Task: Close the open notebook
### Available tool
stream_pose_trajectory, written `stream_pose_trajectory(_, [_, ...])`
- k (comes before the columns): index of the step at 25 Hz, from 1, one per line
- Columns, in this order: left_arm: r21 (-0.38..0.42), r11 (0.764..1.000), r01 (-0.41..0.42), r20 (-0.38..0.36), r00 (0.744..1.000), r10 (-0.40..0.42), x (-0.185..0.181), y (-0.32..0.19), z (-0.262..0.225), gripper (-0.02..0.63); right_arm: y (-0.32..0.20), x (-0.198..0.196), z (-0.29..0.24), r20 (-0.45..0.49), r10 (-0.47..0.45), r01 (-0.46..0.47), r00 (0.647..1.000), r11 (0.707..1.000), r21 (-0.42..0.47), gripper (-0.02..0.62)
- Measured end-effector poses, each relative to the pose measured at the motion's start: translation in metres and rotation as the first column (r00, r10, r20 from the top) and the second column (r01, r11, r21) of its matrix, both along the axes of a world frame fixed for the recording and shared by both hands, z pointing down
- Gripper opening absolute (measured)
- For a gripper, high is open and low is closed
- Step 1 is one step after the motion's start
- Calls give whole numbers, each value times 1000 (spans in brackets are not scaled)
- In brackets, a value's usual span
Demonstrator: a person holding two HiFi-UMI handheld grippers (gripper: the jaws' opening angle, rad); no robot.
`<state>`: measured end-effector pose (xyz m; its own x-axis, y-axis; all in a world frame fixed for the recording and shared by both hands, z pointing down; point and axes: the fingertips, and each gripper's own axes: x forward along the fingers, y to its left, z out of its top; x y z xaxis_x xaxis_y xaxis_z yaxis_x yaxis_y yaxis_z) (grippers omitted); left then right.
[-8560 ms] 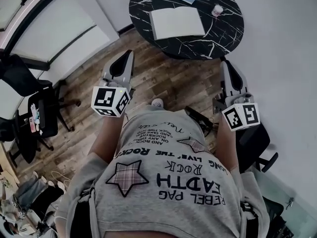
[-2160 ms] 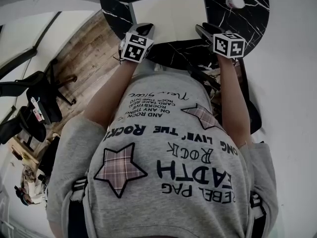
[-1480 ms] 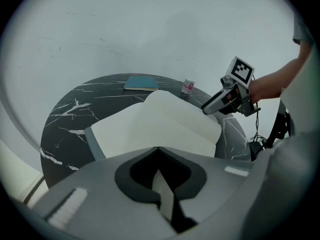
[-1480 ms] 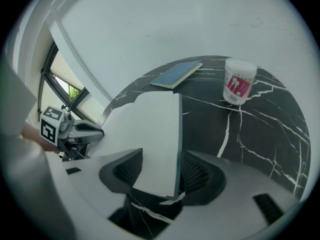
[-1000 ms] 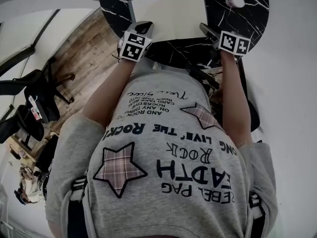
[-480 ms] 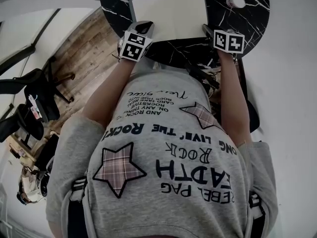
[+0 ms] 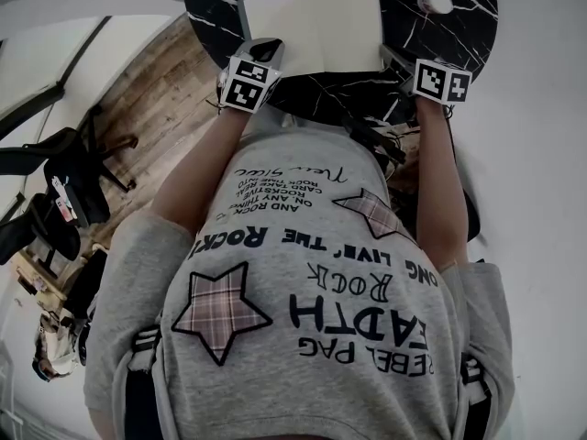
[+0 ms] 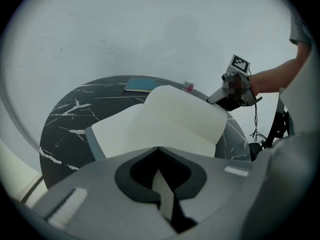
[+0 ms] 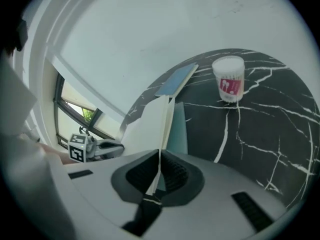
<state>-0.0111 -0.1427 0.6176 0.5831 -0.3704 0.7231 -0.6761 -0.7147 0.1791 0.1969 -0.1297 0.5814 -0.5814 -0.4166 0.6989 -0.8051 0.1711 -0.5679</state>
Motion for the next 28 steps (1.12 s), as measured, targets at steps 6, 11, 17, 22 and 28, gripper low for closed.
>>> stream_pose_trajectory(6, [-7,1000,-13,-4,1000,13,1,1,-1,9,0,-29,-35,133,-77,70,988,996,59,21])
stream_pose_trajectory(11, [-5,1000,-15,-32,999,15,-7,5,-6,9,-1,-68,-68,289,-176,146,941,982,122,21])
stream_pose_trajectory(17, [23,999,37,-20,999,-36,-31,6,-15,9,4,-122,-92,406,-324,262,854,944,201,20])
stream_pose_trajectory(22, [18,997,81,-8,997,-81,-49,8,-16,9,7,-158,-89,432,-404,349,806,915,203,21])
stream_pose_trajectory(28, [14,991,134,7,991,-135,-70,11,-14,9,32,-203,-73,469,-543,538,696,828,158,21])
